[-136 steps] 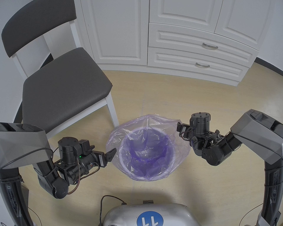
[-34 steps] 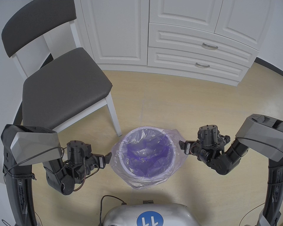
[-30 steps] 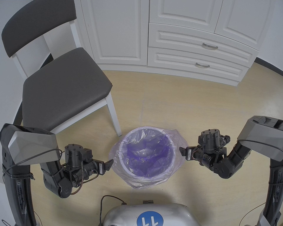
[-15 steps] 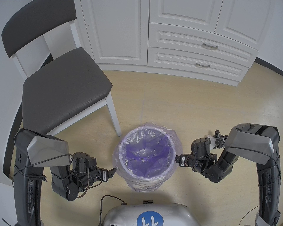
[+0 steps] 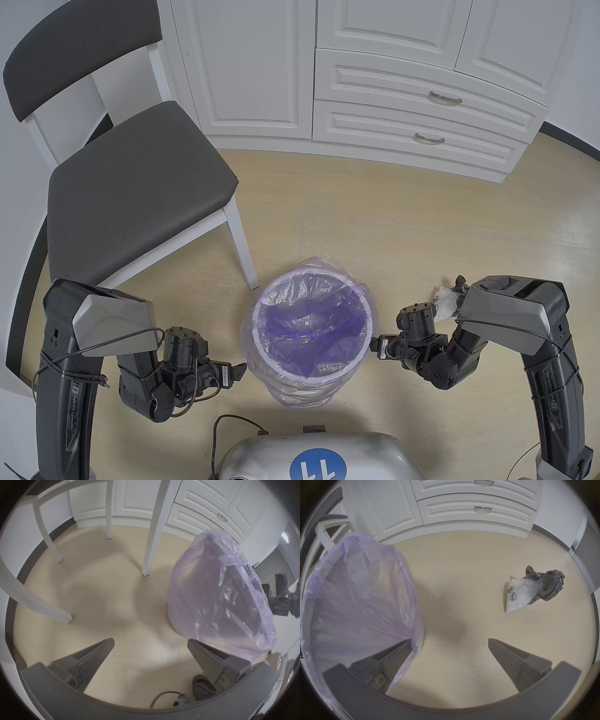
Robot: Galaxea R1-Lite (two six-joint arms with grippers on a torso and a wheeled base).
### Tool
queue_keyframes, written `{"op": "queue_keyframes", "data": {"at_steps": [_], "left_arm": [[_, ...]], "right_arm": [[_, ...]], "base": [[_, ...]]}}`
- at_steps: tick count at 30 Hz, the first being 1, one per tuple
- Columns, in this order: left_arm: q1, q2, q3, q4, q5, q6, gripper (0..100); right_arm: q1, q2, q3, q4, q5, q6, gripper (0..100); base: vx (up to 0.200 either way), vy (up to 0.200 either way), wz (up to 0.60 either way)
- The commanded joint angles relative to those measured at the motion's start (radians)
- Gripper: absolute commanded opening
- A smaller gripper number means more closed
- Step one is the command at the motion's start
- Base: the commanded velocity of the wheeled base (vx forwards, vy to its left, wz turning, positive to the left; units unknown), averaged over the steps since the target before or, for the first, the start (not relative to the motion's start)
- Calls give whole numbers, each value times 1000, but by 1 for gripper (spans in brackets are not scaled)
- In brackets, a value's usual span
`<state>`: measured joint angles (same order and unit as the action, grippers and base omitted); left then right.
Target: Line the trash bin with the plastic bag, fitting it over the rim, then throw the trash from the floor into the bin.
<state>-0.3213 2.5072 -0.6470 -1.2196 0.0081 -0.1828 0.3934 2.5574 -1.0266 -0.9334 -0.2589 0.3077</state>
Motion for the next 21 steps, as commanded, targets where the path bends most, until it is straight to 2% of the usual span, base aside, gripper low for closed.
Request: {"op": "queue_keyframes", "data": {"at_steps": [1,5,7,14,18,21], "left_arm": [[5,-1,-25,15,27,0,100],[5,1,-51,37,79,2,100],[7,1,-52,38,81,2,100],[8,2,7,-34,66,19,100],[47,-2,141,-232,-92,114,100],[80,-4,188,-319,-160,175,100]], "right_arm": [[-7,20,-13,-1,-2,1,100],[-11,27,-32,2,-31,-4,100],[-19,32,-35,1,-57,-10,100],[-15,-37,23,-5,-59,-15,100],[-4,-129,94,-1,-48,-22,100],[-2,-169,125,-1,-42,-45,100]], "base": [[0,0,0],[0,0,0],[0,0,0],[0,0,0],[0,0,0],[0,0,0]]}}
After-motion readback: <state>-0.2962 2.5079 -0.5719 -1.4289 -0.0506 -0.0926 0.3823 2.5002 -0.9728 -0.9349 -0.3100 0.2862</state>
